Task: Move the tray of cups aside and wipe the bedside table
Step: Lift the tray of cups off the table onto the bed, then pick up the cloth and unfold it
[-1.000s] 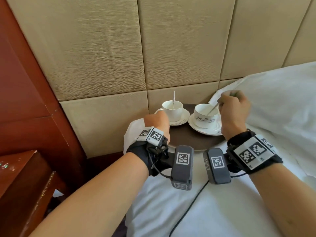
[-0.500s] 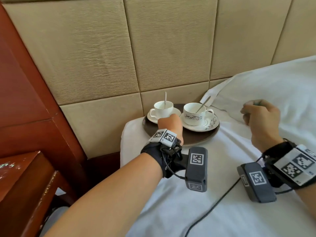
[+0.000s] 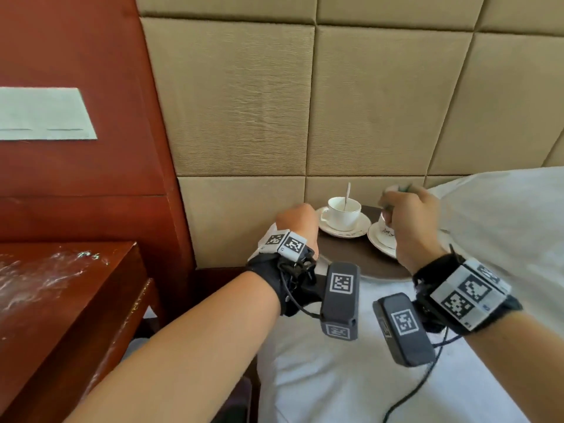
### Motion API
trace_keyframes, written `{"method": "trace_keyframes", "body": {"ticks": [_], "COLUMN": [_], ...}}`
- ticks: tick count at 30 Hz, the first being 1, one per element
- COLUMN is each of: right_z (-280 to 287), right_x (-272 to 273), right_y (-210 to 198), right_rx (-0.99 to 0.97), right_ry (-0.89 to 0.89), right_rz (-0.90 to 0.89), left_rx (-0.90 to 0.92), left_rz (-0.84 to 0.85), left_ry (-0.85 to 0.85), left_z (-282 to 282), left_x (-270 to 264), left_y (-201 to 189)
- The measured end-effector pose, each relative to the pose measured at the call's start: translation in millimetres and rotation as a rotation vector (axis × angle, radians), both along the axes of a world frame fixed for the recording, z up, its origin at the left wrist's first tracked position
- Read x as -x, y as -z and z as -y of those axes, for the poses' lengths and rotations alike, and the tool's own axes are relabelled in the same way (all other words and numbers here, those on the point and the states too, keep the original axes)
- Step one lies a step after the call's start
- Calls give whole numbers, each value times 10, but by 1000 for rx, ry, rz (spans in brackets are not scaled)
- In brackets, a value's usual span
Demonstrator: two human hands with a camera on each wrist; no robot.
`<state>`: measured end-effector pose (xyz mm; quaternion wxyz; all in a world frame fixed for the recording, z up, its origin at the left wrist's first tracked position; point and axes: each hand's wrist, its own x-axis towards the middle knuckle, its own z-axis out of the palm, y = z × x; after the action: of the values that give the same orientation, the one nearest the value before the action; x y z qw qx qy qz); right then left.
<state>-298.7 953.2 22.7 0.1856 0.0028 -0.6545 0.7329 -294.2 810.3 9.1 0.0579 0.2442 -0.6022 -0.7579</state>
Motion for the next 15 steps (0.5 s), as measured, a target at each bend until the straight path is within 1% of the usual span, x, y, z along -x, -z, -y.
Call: {"method": "trace_keyframes", "body": {"ticks": [5, 8, 12, 13, 15], "right_z": [1171, 1961, 3037, 3212, 3756], "right_x": [-121, -325, -741, -817, -1066], "right_y": [-219, -307, -351, -348, -314], "right_rx": [-9, -54, -107, -116, -132], "right_ry": [-102, -176, -307, -321, -364], "right_rz": [53, 64, 59, 53, 50], "left_rx": [33, 11, -65, -63, -46], "left_rz": [27, -17, -73, -76, -76], "left_ry": [-237, -386, -458, -468, -491], "left_z": [1147, 1908, 2830, 2971, 3469], "left_x": [-313, -708, -1419, -1552, -1885], "left_y": [-311, -442, -515, -516, -477]}}
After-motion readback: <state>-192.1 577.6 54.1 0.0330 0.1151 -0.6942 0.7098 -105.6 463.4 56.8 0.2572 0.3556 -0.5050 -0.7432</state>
